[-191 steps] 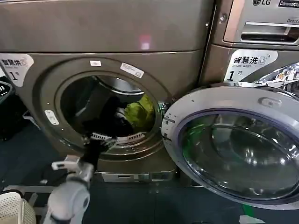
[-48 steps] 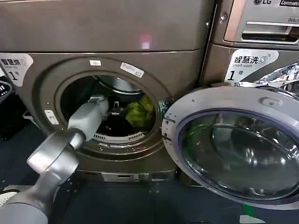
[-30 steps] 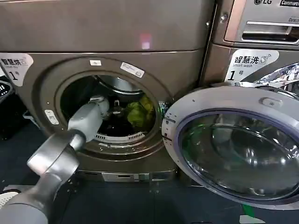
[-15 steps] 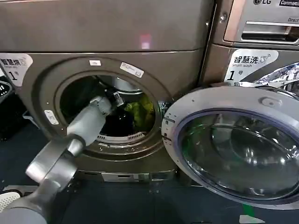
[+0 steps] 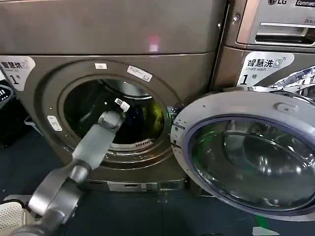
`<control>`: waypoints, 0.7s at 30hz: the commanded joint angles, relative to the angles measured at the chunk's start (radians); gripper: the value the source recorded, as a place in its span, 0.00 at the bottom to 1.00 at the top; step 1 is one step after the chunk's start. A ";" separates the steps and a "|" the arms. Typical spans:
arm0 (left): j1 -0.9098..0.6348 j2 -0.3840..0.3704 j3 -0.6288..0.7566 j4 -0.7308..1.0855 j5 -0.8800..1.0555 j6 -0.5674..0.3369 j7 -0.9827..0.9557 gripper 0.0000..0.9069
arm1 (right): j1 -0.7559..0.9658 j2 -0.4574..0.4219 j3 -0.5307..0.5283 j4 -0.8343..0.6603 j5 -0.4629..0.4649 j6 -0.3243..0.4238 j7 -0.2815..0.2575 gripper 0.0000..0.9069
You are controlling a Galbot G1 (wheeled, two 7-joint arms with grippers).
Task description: Grasp the clothes from the dryer.
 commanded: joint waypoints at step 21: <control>0.311 -0.088 -0.272 -0.537 -0.280 -0.238 -0.587 0.00 | -0.011 -0.004 0.012 0.002 0.038 0.024 0.027 1.00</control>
